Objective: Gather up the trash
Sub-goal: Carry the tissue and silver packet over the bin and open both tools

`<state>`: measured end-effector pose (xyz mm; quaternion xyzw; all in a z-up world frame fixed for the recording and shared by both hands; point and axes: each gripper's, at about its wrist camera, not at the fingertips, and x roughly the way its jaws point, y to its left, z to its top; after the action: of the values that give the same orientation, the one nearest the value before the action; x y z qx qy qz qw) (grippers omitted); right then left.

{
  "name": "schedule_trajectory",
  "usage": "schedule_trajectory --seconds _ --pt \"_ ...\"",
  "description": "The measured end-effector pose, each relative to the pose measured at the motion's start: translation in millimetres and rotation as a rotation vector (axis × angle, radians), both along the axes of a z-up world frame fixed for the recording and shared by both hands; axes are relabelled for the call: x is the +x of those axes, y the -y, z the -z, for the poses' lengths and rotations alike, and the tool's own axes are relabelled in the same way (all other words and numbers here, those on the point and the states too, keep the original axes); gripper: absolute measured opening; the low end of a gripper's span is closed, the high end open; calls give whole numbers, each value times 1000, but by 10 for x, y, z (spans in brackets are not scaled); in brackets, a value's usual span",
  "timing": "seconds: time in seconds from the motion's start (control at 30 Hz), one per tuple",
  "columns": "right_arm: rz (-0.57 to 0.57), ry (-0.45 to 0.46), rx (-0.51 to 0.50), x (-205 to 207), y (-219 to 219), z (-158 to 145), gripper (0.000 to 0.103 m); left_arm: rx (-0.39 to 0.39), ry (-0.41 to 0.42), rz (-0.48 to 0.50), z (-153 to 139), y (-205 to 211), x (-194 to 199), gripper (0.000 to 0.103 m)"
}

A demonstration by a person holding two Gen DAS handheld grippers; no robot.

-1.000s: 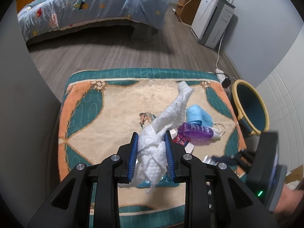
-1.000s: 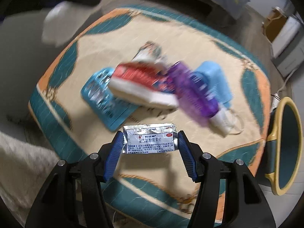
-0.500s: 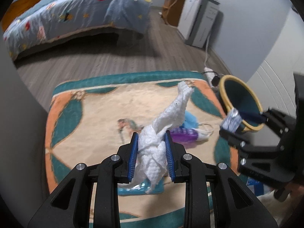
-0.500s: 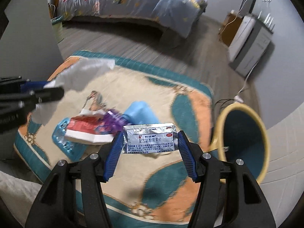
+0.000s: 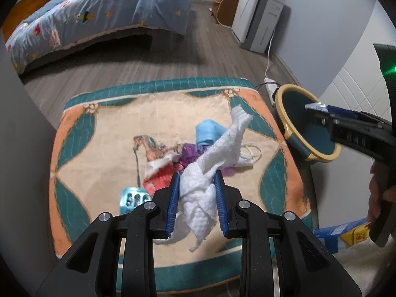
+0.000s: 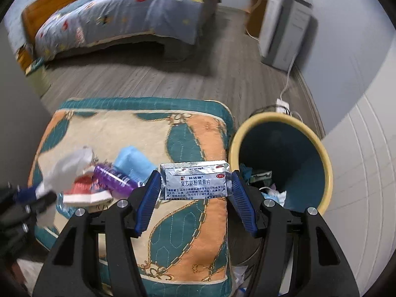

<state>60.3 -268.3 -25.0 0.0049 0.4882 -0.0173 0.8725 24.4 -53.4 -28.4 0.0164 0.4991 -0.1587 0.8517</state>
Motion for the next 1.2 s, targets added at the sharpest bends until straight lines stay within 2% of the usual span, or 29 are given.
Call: schedule_trajectory --seconds 0.23,0.4,0.5,0.67,0.9,1.0,1.2 --pt "16 15 12 56 167 -51 58 -13 3 47 -74 374 -22 29" --pt "74 9 77 122 444 -23 58 -49 -13 75 -89 695 87 29" --pt "141 9 140 134 688 -14 58 -62 -23 93 -75 932 192 29" --pt "253 27 183 160 1095 9 58 -62 -23 137 -50 1313 376 29" --pt "380 -16 256 196 1709 260 58 -51 -46 220 41 1864 584 29" --pt "453 -35 329 126 1951 384 58 -53 -63 248 87 2046 663 29" --pt "514 -30 348 76 2162 423 59 -24 -60 310 126 2365 811 29"
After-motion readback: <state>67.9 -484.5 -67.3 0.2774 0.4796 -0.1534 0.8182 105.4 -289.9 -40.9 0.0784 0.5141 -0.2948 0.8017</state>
